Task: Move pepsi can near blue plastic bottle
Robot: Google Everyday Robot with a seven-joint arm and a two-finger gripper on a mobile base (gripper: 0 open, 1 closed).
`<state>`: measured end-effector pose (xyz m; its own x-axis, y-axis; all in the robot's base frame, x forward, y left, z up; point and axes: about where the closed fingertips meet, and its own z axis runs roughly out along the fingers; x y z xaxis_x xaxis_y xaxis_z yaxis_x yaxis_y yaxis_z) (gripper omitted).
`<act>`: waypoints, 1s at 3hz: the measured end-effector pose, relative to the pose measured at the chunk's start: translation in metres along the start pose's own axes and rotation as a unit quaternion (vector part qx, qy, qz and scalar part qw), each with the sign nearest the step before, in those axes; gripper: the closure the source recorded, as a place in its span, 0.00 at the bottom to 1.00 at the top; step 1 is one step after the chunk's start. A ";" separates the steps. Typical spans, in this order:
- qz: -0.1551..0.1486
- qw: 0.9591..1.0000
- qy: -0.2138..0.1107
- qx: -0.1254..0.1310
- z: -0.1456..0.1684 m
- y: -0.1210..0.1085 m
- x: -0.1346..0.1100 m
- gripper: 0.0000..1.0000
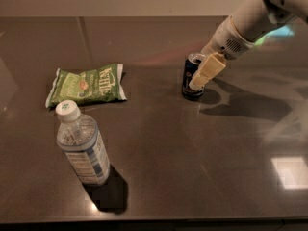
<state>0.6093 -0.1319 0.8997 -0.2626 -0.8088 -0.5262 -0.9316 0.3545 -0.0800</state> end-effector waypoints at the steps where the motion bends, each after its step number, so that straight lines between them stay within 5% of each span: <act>1: 0.000 1.000 -0.015 -0.007 0.000 0.002 -0.005 0.41; 3: -0.020 0.998 -0.053 -0.038 -0.015 0.034 -0.024 0.88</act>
Offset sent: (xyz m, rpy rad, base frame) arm -0.0191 0.0158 0.0160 0.1012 0.0043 0.0523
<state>0.5797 -0.1076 0.9223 -0.2001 -0.7661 -0.6108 -0.9583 0.2829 -0.0408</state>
